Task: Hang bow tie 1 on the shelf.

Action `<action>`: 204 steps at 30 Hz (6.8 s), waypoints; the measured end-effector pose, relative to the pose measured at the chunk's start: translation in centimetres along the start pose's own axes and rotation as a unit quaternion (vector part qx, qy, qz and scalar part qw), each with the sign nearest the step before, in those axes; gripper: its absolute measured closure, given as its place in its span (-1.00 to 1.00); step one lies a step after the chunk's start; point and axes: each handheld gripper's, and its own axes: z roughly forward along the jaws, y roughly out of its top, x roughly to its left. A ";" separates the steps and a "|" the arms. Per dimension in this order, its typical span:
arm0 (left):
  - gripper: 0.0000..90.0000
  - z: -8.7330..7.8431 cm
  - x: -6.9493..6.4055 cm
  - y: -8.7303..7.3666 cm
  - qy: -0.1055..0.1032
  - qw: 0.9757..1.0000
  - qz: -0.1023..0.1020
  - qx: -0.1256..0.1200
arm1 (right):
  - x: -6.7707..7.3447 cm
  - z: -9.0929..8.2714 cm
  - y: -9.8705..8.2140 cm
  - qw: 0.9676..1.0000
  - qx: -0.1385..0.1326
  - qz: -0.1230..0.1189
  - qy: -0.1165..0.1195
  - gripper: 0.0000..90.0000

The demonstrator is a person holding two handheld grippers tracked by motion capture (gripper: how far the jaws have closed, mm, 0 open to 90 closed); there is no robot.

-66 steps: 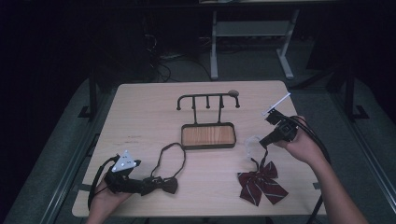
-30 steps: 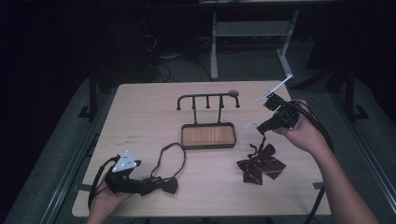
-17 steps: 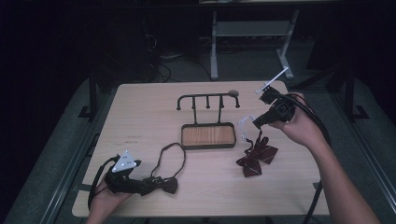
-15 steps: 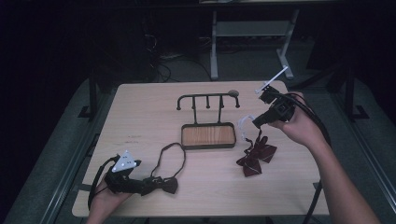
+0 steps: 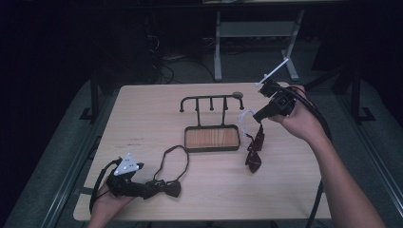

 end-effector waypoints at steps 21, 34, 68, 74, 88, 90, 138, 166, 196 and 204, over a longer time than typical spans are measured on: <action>-0.52 0.1 -0.1 0.0 -0.004 1.000 0.002 0.002 | -1.9 0.9 3.0 0.999 -0.011 0.036 -0.002 0.87; -0.52 0.2 -0.1 0.0 -0.006 1.000 0.004 0.002 | -3.1 2.2 3.6 0.998 -0.009 0.064 -0.009 0.87; -0.52 0.3 -0.3 0.0 -0.007 1.000 0.006 0.007 | -3.6 3.5 1.7 0.998 -0.015 0.059 0.015 0.74; -0.52 0.4 -0.3 0.0 -0.007 1.000 0.006 0.008 | -3.7 3.8 1.0 0.998 -0.008 0.056 0.024 0.68; -0.52 0.4 -0.3 0.0 -0.006 1.000 0.003 0.009 | -3.4 4.6 -1.0 0.998 -0.003 0.049 0.048 0.51; -0.52 0.4 -0.3 0.0 -0.006 1.000 0.004 0.009 | -3.4 4.7 -1.3 0.998 -0.002 0.050 0.049 0.50; -0.52 0.6 -0.1 -0.1 -0.008 1.000 0.002 0.007 | -3.4 8.6 -8.2 0.993 -0.005 0.069 0.093 0.01; -0.52 0.5 -0.6 0.1 0.000 1.000 0.009 0.010 | -3.3 10.3 -13.1 0.991 -0.032 0.086 0.101 -0.06; -0.29 1.2 0.1 2.9 0.001 0.999 0.017 0.041 | -2.2 11.5 -14.6 0.990 -0.042 0.089 0.104 -0.05; -0.15 1.6 1.2 4.2 -0.002 0.998 0.011 0.055 | -2.2 11.2 -14.7 0.989 -0.049 0.090 0.104 -0.05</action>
